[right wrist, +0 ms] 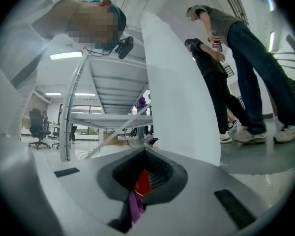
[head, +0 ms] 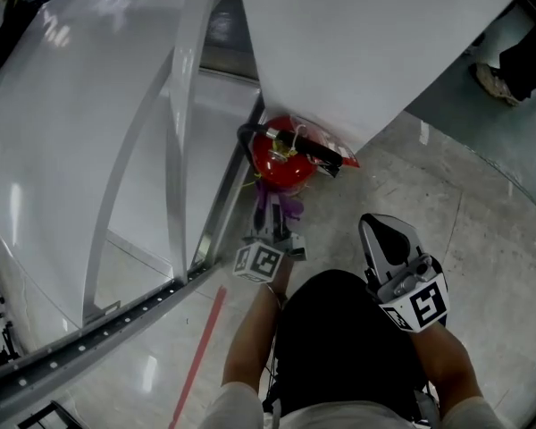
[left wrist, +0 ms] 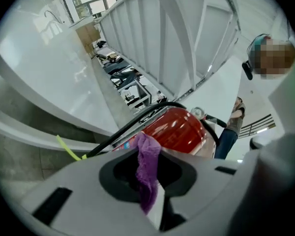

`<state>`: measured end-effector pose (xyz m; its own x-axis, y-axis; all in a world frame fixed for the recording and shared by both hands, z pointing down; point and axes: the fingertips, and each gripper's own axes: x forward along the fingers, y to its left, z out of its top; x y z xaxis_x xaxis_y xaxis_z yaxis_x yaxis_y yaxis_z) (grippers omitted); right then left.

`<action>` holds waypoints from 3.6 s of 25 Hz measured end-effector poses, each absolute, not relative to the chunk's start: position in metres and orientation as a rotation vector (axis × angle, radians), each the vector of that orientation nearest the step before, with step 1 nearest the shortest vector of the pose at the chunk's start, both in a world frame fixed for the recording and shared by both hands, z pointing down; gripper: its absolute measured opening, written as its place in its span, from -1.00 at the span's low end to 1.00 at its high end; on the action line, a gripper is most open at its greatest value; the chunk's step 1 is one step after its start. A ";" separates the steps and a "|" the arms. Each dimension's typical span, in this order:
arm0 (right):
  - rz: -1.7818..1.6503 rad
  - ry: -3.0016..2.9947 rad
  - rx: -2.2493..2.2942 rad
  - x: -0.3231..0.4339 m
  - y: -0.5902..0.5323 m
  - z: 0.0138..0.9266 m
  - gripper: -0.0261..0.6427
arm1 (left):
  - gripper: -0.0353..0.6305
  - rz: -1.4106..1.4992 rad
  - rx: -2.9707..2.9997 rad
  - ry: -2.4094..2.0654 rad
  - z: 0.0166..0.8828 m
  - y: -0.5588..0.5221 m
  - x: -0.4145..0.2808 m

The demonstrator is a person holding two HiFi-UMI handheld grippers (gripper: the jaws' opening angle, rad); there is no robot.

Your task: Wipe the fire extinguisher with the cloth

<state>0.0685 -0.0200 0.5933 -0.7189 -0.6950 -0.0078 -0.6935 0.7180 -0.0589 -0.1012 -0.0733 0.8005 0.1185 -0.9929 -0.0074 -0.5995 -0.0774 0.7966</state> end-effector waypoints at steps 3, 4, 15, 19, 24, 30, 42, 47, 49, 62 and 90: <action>-0.093 2.871 -1.150 0.069 -0.020 0.591 -0.89 | -0.72 -0.808 1.793 -1.542 0.779 -0.073 -0.102; -0.094 2.868 -1.146 0.069 -0.021 0.591 -0.89 | -0.72 -0.818 1.794 -1.536 0.772 -0.073 -0.102; -0.105 2.851 -1.137 0.067 -0.027 0.590 -0.89 | -0.72 -0.852 1.865 -1.505 0.711 -0.073 -0.103; -0.120 2.842 -1.133 0.062 -0.032 0.592 -0.89 | -0.72 -0.859 1.963 -1.480 0.683 -0.069 -0.100; -0.155 2.829 -1.115 0.048 -0.040 0.595 -0.89 | -0.72 -0.764 2.219 -1.458 0.634 -0.059 -0.086; -0.239 2.815 -1.072 0.034 -0.042 0.590 -0.89 | -0.72 -0.506 2.560 -1.489 0.594 -0.037 -0.067; -0.307 3.023 -0.788 0.044 -0.028 0.503 -0.88 | -0.72 -0.204 2.722 -1.098 0.489 0.004 -0.018; -0.276 3.189 -0.422 0.057 0.007 0.426 -0.87 | -0.72 -0.040 2.771 -0.871 0.421 0.034 0.008; -0.228 3.256 -0.225 0.060 0.027 0.390 -0.80 | -0.72 0.045 2.807 -0.752 0.391 0.051 0.023; -0.136 3.365 0.510 0.053 0.140 0.162 -0.33 | -0.72 0.230 2.922 -0.296 0.142 0.143 0.060; -0.288 3.163 -0.790 0.054 0.112 0.008 -0.75 | -0.63 -0.051 2.562 -1.450 -0.019 0.118 -0.071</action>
